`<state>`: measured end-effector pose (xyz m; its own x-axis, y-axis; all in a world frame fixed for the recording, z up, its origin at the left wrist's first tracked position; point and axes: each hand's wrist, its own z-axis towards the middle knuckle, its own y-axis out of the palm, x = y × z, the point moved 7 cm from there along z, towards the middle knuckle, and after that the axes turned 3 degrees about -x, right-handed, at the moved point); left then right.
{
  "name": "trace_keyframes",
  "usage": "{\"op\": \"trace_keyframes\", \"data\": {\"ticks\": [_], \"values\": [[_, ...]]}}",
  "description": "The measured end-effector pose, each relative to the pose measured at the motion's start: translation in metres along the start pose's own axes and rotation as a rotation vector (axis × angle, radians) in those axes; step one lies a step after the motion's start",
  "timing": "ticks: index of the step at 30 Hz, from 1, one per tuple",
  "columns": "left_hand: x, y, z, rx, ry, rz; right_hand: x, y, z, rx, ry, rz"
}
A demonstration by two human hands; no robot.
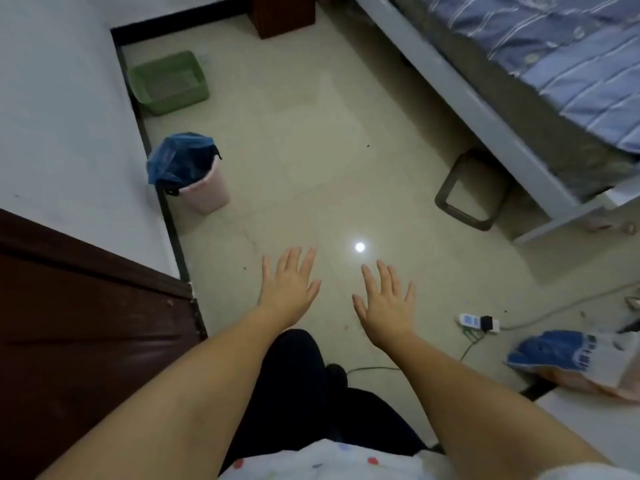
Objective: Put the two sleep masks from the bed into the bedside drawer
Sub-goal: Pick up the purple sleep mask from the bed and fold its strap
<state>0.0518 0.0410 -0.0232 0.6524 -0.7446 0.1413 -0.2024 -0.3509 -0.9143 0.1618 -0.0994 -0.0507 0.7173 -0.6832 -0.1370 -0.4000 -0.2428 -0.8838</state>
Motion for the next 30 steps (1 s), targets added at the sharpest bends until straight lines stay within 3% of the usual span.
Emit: {"op": "trace_keyframes", "data": {"ticks": [6, 18, 30], "values": [[-0.026, -0.042, 0.081, 0.059, -0.044, -0.031, -0.003, -0.045, 0.089, 0.019, -0.008, -0.014], [-0.101, -0.181, 0.351, 0.066, -0.079, -0.064, -0.034, -0.216, 0.343, 0.102, 0.102, 0.078], [-0.028, -0.305, 0.660, 0.116, 0.059, -0.021, 0.050, -0.372, 0.617, 0.189, 0.159, 0.141]]}}
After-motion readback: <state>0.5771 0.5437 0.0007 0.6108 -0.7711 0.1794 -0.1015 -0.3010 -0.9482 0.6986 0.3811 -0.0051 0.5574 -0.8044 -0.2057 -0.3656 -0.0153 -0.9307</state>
